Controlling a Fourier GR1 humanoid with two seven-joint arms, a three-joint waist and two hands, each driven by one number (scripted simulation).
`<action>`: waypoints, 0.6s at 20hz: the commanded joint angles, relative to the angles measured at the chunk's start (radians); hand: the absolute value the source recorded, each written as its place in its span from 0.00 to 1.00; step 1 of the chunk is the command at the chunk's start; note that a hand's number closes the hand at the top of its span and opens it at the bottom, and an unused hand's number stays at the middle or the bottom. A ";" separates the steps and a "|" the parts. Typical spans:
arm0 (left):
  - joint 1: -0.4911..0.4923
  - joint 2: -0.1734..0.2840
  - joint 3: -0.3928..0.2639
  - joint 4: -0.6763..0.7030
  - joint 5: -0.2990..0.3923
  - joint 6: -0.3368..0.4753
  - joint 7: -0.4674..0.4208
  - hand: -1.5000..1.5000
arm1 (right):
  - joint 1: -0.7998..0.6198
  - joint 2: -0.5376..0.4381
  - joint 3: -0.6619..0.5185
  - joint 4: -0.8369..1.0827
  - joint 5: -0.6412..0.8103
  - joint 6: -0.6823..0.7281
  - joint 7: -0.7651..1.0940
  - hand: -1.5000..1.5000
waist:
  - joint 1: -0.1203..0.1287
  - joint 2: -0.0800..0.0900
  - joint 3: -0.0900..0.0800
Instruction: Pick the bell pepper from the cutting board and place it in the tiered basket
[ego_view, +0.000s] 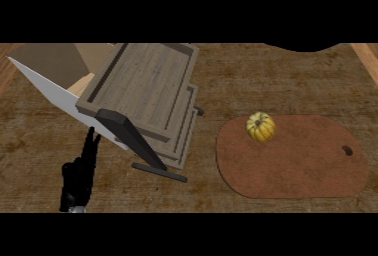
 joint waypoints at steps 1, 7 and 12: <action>-0.024 -0.003 -0.010 0.034 0.012 -0.028 0.051 0.50 | -0.103 0.083 0.042 0.140 0.007 0.027 0.199 1.00 | 0.000 0.009 -0.002; 0.012 -0.003 -0.008 0.020 0.008 -0.026 0.023 0.50 | -0.101 0.184 0.134 0.292 0.116 -0.038 0.171 1.00 | 0.006 0.011 -0.001; 0.028 -0.058 -0.046 0.022 -0.025 0.017 0.018 0.50 | -0.063 0.287 0.113 0.333 0.166 -0.141 0.155 1.00 | -0.003 0.009 0.001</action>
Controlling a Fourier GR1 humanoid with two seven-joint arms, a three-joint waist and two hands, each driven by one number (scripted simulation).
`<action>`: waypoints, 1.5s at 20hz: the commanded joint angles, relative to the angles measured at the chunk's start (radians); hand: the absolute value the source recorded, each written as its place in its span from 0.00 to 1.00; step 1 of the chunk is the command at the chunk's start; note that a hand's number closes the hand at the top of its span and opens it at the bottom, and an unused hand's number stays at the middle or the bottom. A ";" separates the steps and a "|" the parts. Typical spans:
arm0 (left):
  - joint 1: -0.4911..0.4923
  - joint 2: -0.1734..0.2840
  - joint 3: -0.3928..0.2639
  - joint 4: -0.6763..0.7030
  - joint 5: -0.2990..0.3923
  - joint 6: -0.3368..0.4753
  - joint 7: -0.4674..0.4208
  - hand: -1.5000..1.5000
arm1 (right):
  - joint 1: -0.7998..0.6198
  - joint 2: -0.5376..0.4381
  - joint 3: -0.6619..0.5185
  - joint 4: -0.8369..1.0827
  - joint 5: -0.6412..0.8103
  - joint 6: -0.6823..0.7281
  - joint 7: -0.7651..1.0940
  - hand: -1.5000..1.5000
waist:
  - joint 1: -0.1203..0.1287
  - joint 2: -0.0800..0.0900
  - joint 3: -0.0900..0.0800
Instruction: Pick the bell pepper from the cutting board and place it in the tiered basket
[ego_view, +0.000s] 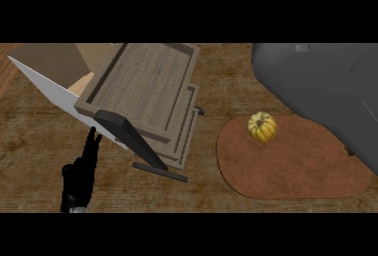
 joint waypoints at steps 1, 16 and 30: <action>-0.013 -0.009 -0.003 0.044 0.007 -0.013 0.031 0.50 | 0.004 0.099 -0.035 0.056 0.031 -0.100 0.178 1.00 | -0.008 0.004 -0.004; 0.017 0.005 0.014 0.018 0.025 -0.036 0.029 0.50 | 0.136 0.222 -0.344 -0.029 0.160 -0.458 0.009 0.00 | -0.022 0.000 -0.002; 0.070 -0.018 0.036 0.023 0.027 -0.004 0.002 0.50 | 0.271 -0.112 -0.652 -0.313 0.263 -0.272 0.176 0.00 | -0.095 -0.021 0.002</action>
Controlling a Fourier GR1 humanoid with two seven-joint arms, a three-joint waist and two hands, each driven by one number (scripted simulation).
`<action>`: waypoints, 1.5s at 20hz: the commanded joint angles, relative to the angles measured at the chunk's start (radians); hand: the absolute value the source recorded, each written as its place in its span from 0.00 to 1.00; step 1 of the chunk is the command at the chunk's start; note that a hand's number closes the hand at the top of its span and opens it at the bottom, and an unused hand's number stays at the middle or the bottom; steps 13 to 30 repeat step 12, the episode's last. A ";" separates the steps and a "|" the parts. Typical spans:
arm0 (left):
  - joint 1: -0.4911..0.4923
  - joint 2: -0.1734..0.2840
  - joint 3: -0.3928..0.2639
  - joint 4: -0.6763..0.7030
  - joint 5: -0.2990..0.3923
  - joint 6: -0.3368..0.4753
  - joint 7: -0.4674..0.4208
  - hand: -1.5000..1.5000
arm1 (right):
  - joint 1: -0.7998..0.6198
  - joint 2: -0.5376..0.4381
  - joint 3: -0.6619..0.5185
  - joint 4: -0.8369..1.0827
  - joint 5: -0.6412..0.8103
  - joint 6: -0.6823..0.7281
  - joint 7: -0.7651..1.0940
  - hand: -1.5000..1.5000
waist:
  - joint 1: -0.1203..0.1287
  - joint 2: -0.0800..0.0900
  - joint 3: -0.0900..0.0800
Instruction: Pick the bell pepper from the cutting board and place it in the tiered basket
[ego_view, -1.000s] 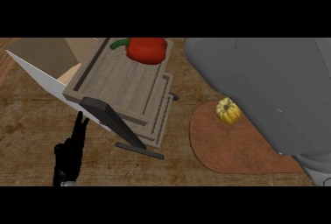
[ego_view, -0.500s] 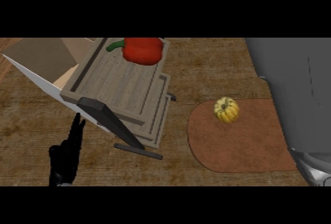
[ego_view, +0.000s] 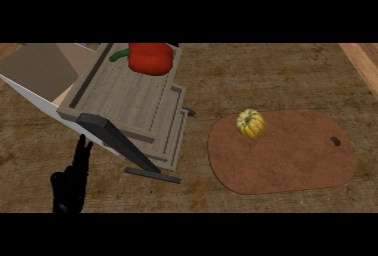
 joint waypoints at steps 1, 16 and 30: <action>0.019 -0.009 0.004 0.051 0.008 -0.005 0.007 0.50 | 0.052 -0.131 -0.136 -0.131 -0.075 0.125 0.192 0.00 | -0.026 0.000 -0.005; 0.068 0.008 0.029 -0.001 0.031 -0.014 0.018 0.50 | 0.367 -0.390 -0.501 -0.304 -0.573 0.394 0.138 0.00 | -0.047 -0.004 -0.002; 0.068 0.008 0.029 -0.001 0.031 -0.014 0.018 0.50 | 0.367 -0.390 -0.501 -0.304 -0.573 0.394 0.138 0.00 | -0.047 -0.004 -0.002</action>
